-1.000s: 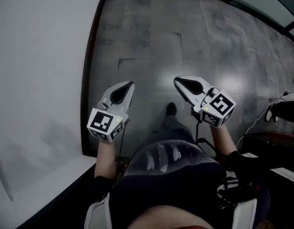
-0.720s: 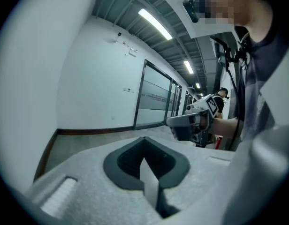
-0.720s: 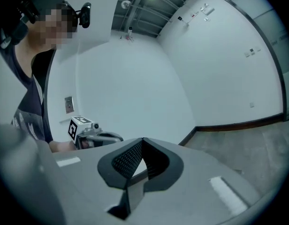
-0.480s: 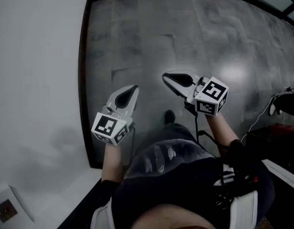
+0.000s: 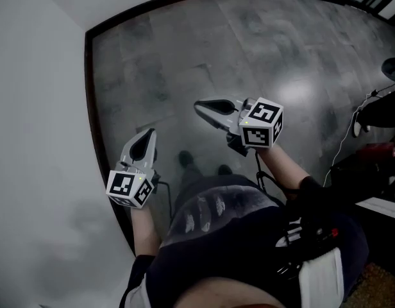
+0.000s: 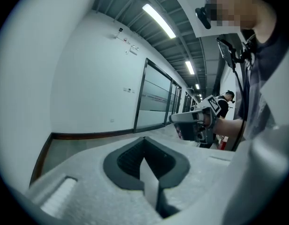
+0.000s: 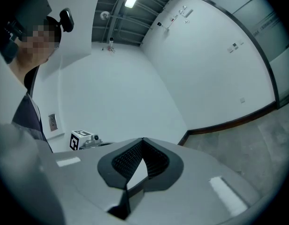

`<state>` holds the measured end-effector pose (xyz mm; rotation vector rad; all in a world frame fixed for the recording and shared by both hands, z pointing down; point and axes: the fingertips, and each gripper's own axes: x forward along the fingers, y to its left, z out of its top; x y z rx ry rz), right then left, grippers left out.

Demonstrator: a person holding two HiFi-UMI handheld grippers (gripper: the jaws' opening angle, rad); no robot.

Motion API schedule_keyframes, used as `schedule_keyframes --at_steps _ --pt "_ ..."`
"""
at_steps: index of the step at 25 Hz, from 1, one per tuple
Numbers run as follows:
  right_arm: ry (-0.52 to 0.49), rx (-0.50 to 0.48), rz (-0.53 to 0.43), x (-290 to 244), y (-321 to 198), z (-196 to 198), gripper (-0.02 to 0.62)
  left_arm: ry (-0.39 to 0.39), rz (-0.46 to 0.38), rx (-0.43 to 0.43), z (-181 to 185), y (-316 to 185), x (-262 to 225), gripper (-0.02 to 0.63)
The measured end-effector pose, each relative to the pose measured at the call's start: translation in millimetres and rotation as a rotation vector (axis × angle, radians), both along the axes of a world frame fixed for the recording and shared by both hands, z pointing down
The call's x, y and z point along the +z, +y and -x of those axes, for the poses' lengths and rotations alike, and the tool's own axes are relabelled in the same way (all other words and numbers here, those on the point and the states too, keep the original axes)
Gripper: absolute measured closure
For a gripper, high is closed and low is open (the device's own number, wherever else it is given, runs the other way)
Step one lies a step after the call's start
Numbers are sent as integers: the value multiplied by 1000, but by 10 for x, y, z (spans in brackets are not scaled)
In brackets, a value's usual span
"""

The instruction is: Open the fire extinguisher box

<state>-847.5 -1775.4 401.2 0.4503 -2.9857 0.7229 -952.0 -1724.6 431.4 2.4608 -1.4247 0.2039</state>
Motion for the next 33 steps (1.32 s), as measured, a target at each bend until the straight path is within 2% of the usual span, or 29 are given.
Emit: schedule_keyframes --at_steps 3,7,11,16,22,33 --pt "35 77 2 19 -403 220 595 19 -7 35 272 -466 46 606" --pt "49 158 11 -204 -1167 843 594 23 -26 134 871 -1346 -159 606" --pt "76 181 -50 -309 -1364 1241 595 13 -41 183 1262 -1628 -164 606" --pt "93 192 -49 -265 -1451 1475 595 39 -31 160 1607 -1737 -124 606" --pt "83 168 -57 -247 -1654 1690 595 33 -35 146 1808 -1916 -88 606" --pt "34 69 -58 -32 -2198 1722 595 -11 11 36 1870 -2238 186 606"
